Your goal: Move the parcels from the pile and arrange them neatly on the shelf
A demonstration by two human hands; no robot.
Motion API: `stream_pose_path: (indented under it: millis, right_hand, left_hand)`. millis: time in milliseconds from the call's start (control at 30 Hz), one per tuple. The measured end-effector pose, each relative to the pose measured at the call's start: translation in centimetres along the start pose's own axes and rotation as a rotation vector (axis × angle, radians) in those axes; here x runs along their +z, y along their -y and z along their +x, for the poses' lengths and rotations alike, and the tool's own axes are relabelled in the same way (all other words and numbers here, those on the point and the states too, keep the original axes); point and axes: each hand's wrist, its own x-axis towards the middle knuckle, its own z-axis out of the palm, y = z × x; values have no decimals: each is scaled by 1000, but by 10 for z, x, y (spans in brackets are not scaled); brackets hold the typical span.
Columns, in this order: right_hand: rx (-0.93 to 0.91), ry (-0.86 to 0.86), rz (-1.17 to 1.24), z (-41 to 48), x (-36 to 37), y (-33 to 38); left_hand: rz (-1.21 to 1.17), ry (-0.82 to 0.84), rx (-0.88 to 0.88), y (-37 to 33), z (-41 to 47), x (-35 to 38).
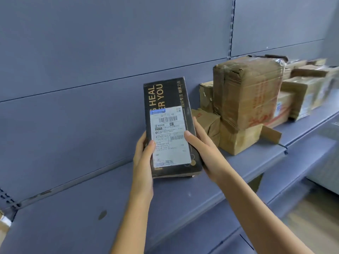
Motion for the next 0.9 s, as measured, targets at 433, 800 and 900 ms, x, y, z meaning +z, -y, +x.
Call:
stream_pose_path:
  millis: [433, 800, 900]
  right_hand:
    - [-80, -620, -63, -218, -95, 26]
    - [-219, -1094, -11, -359, -191, 62]
    - [-245, -1195, 10, -387, -222, 65]
  left_hand:
    - [-181, 464, -113, 42, -109, 153]
    - [-189, 751, -254, 72, -223, 301]
    - [-176, 842, -273, 81, -256, 333]
